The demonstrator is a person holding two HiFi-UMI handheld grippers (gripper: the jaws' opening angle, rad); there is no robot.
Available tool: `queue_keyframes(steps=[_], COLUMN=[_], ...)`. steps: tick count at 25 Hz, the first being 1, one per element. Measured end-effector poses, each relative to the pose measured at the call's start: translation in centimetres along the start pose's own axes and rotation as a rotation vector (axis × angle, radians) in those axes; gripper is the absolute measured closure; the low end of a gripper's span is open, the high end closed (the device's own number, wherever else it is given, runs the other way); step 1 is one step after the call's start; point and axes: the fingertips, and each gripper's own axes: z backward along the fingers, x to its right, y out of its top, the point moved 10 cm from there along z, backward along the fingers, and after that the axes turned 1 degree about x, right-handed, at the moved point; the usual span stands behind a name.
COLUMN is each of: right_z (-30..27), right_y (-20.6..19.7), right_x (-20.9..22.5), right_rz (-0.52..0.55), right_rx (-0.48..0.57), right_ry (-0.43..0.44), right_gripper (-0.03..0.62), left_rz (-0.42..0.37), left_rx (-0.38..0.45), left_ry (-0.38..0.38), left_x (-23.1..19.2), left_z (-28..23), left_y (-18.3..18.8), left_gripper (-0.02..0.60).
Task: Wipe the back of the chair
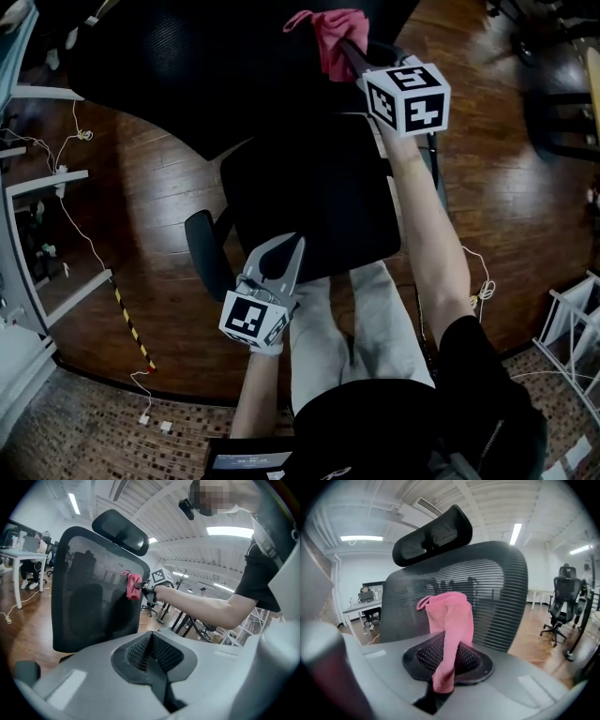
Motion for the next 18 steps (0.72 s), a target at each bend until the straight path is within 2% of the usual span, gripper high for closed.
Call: queue_keyframes(steps=[5, 11, 14, 18], right_z=[3.1, 7.4, 7.3, 4.4], right_y=[-0.7, -0.2, 1.3, 3.3], right_x=[6.0, 11.6, 11.2, 7.2], right_rz=[-0.032, -0.113, -0.087, 0.011], right_rx=[-0.009, 0.023, 0.031, 0.01], right_ry=[-0.096, -0.295, -0.293, -0.244], right_gripper=[0.553, 0.553, 0.553, 0.553], left_rz=[-0.015, -0.015, -0.026, -0.024], left_rx=[0.001, 0.034, 0.044, 0.05], left_ry=[-0.016, -0.043, -0.058, -0.042], left_x=[1.0, 1.7, 1.9, 1.0], left_z=[-2.1, -3.6, -3.8, -3.2], left_y=[1.0, 2.5, 3.1, 3.7], left_gripper=[0.591, 0.591, 0.591, 0.591])
